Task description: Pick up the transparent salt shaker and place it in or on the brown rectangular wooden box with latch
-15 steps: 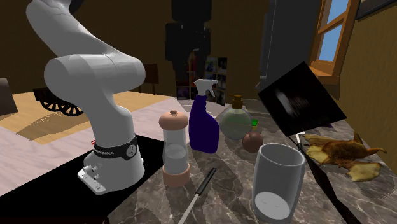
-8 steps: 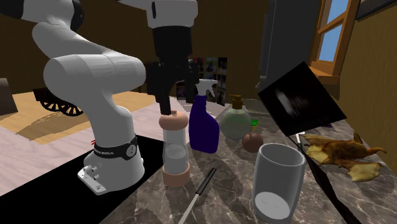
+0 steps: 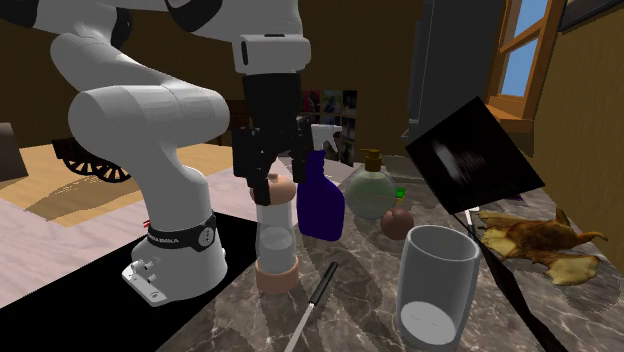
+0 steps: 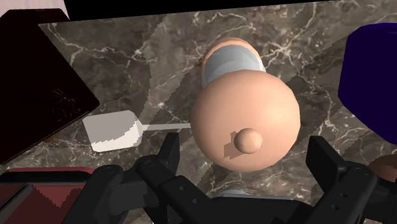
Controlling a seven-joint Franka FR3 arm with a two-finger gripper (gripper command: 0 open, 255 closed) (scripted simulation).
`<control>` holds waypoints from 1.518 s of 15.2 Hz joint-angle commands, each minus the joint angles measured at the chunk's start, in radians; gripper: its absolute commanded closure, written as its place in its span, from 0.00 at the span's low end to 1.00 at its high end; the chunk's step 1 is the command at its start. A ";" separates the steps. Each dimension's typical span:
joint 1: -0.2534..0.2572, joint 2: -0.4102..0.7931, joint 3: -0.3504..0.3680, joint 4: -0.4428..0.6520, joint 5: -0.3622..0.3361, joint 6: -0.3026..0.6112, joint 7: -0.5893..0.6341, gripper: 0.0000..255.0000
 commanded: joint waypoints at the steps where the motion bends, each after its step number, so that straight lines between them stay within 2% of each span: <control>1: 0.001 0.000 0.001 -0.002 0.001 0.003 0.001 0.00; 5: 0.001 0.000 0.001 -0.002 0.001 0.003 0.001 0.00; 6: 0.001 0.000 0.001 -0.002 0.001 0.003 0.001 1.00; 15: 0.001 0.000 0.001 -0.002 0.001 0.003 0.001 1.00; 23: -0.003 -0.010 -0.004 0.102 -0.005 -0.112 0.001 1.00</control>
